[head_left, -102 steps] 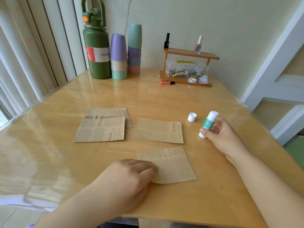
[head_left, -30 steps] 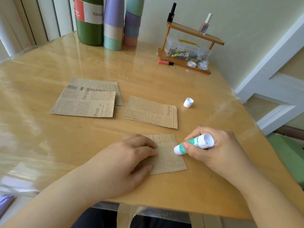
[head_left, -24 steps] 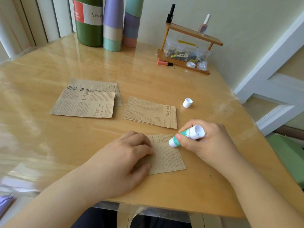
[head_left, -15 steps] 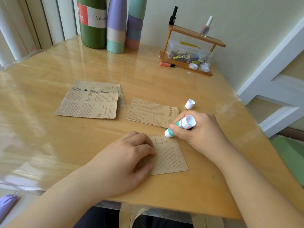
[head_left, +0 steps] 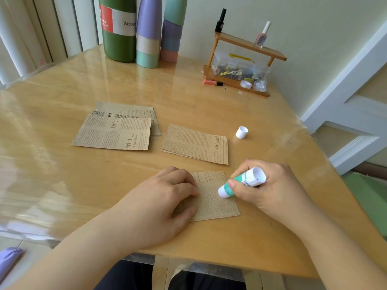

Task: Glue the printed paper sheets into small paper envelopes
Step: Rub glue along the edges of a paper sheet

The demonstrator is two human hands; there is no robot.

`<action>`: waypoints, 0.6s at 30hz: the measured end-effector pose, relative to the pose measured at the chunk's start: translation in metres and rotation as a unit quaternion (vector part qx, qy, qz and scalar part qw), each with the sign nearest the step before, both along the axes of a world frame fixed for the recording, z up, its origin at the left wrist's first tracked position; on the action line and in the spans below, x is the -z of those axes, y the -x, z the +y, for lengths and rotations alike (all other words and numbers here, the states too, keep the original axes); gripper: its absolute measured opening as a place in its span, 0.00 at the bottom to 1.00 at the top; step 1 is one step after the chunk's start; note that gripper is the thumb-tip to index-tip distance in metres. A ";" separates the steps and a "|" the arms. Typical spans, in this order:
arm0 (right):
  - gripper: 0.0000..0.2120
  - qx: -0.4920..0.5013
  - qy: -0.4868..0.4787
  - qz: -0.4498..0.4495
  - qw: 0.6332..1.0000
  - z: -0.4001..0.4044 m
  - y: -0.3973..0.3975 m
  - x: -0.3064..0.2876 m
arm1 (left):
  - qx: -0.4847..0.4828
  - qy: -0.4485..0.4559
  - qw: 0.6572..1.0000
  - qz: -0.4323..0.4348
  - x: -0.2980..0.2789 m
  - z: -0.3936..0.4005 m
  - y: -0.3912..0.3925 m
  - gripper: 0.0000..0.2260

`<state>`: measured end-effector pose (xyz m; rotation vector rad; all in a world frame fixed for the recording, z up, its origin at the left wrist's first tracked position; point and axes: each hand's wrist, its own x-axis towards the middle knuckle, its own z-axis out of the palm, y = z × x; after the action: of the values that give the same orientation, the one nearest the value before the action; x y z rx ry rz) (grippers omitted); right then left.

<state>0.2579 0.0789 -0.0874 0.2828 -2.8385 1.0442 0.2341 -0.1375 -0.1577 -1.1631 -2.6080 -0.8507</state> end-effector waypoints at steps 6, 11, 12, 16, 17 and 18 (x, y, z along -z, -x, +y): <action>0.07 -0.003 0.025 0.021 0.999 -0.007 0.020 0.004 | 0.002 0.002 1.000 -0.003 0.000 -0.001 0.000 0.15; 0.08 -0.015 0.025 0.025 0.999 -0.015 0.037 0.006 | 0.003 -0.001 1.000 -0.013 0.000 -0.001 0.000 0.17; 0.08 -0.015 0.025 0.026 0.999 -0.016 0.038 0.006 | 0.003 -0.001 1.000 -0.014 0.000 -0.001 0.000 0.17; 0.08 -0.015 0.022 0.035 0.999 -0.017 0.037 0.005 | 0.002 0.000 1.000 -0.015 -0.001 -0.001 0.001 0.16; 0.08 -0.015 0.022 0.036 0.999 -0.016 0.034 0.005 | 0.002 0.001 1.000 -0.015 -0.001 -0.001 0.001 0.16; 0.07 -0.016 0.021 0.034 0.999 -0.016 0.031 0.004 | 0.003 0.002 1.000 -0.015 0.000 -0.001 0.001 0.16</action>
<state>0.2266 0.0632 -0.0916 0.3549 -2.7568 1.0763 0.2331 -0.1383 -0.1573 -1.1693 -2.6315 -0.8720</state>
